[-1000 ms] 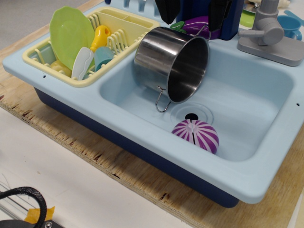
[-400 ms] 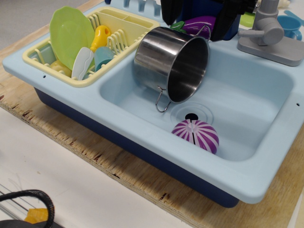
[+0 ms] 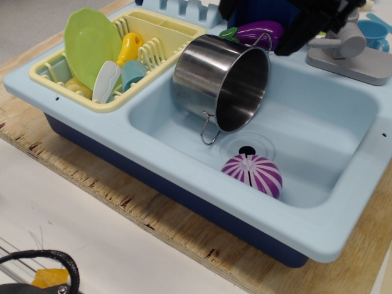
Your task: Flip pot upright which is in sink
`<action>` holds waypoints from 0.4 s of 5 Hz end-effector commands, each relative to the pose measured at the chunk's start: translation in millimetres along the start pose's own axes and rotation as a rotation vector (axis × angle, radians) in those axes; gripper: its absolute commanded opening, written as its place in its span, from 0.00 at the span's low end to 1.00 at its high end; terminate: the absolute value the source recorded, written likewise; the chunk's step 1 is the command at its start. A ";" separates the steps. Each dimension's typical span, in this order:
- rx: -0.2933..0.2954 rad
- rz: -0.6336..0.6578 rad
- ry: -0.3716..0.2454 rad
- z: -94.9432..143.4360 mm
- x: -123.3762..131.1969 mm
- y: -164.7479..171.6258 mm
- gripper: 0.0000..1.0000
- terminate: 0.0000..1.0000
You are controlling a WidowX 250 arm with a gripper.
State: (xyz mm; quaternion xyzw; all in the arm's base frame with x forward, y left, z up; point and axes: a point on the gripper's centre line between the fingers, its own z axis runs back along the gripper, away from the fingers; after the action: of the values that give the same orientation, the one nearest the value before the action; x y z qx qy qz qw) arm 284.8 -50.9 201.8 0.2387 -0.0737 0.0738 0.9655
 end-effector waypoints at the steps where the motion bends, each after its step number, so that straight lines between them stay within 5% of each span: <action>1: 0.053 0.007 -0.024 -9.3 -6.4 -1.5 1.00 0.00; 2: 0.099 -0.017 -0.034 -18.0 -6.2 -8.7 1.00 0.00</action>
State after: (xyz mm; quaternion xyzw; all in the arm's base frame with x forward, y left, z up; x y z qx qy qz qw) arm 283.6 -49.1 165.6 0.2972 -0.0677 0.0589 0.9506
